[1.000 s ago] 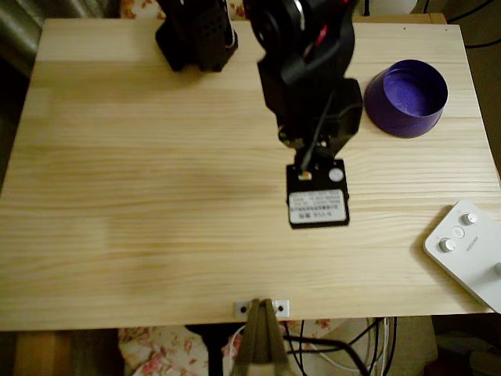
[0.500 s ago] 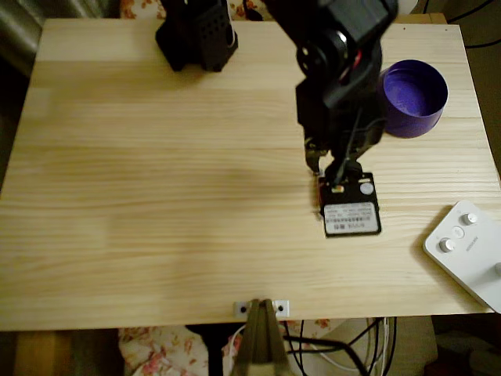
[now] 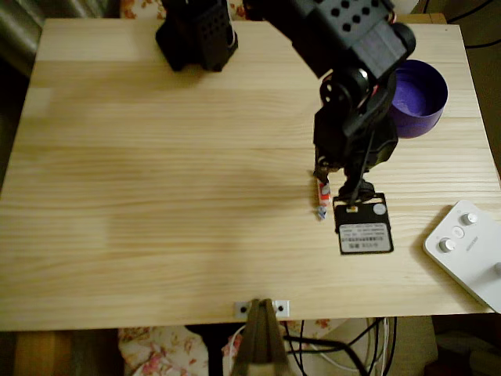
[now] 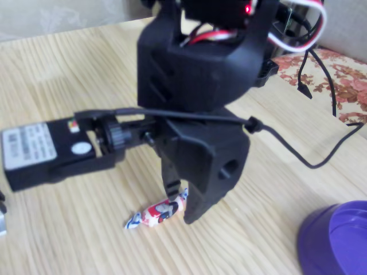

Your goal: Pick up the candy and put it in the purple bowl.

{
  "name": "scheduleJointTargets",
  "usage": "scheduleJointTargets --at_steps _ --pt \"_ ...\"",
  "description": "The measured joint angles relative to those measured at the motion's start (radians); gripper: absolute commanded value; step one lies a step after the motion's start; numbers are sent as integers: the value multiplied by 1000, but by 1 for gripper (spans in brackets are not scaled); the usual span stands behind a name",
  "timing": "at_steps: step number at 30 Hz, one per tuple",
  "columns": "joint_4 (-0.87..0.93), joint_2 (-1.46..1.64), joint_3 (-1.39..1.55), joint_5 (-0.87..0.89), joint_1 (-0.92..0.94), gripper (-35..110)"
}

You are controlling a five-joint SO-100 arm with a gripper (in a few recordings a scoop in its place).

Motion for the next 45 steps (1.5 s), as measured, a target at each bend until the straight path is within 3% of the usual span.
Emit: scheduleJointTargets --at_steps 16,22,31,38,45 --pt "-6 -74 -3 -11 49 15" --pt "-20 -83 -3 -11 49 -1" --pt "-21 -78 15 -40 60 -1" --pt "49 137 183 -117 48 -1" --pt "84 512 331 -127 -126 -1"
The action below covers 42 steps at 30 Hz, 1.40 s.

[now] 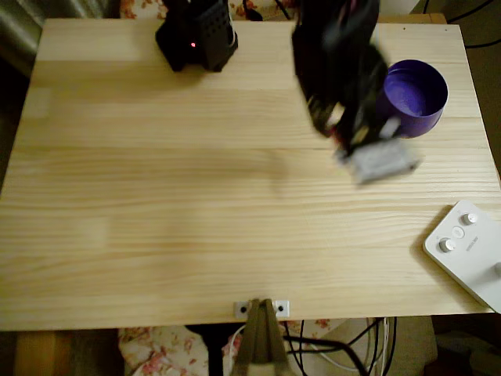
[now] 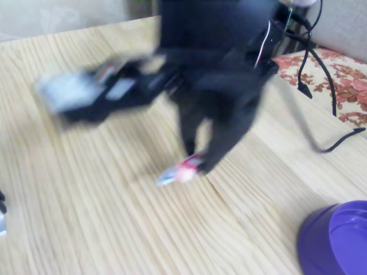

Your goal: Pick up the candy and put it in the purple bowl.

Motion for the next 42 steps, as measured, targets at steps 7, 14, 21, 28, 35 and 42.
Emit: scheduleJointTargets --at_steps 7,14,21,28,35,42 --pt "-132 206 137 21 -239 -1" --pt "-354 163 130 -5 -370 -1" --pt "-463 -86 26 -37 -400 -1" --pt "-476 -160 -11 -12 -400 6" --pt "-495 -160 -11 8 -423 14" --pt "-495 -178 -11 23 -416 11"
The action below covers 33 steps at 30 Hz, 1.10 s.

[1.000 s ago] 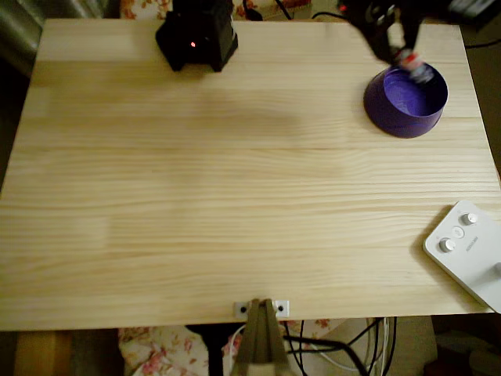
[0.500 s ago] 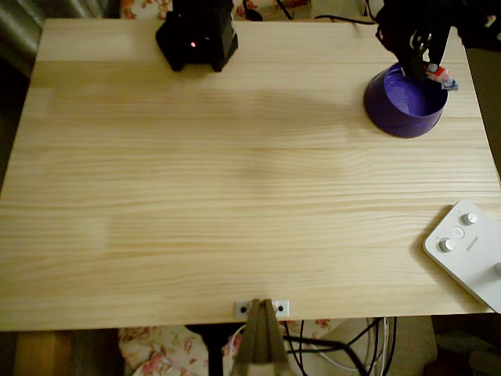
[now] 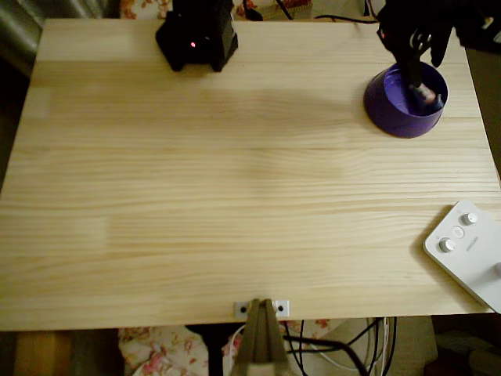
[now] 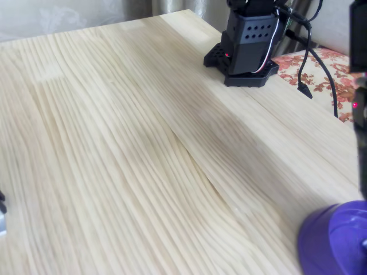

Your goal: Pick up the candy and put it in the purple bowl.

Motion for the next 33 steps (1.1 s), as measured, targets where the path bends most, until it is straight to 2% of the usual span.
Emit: scheduleJointTargets --at_steps 3,11,24,33 --pt "9 0 0 -9 12 -1" --pt "74 158 97 -91 152 -1" --pt "181 698 506 -344 680 -1" --pt "209 865 683 -499 1039 -1"
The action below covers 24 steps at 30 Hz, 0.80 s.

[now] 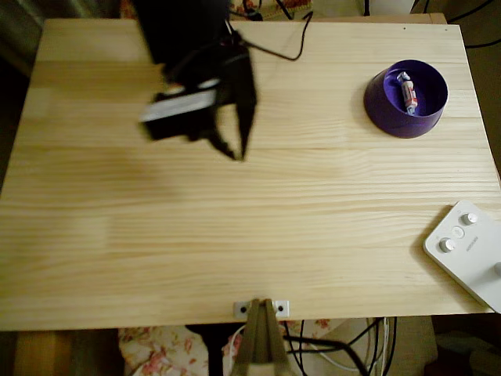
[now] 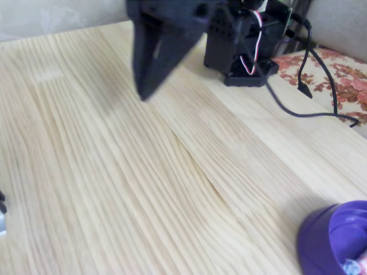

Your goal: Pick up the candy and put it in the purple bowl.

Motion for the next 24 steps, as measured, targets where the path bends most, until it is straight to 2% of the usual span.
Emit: scheduleJointTargets --at_steps 8,13,19,24 --pt "-46 236 176 -55 178 -1" --pt "-44 383 325 -72 218 -1" --pt "54 716 494 -100 238 -1" --pt "55 764 568 -107 230 -1"
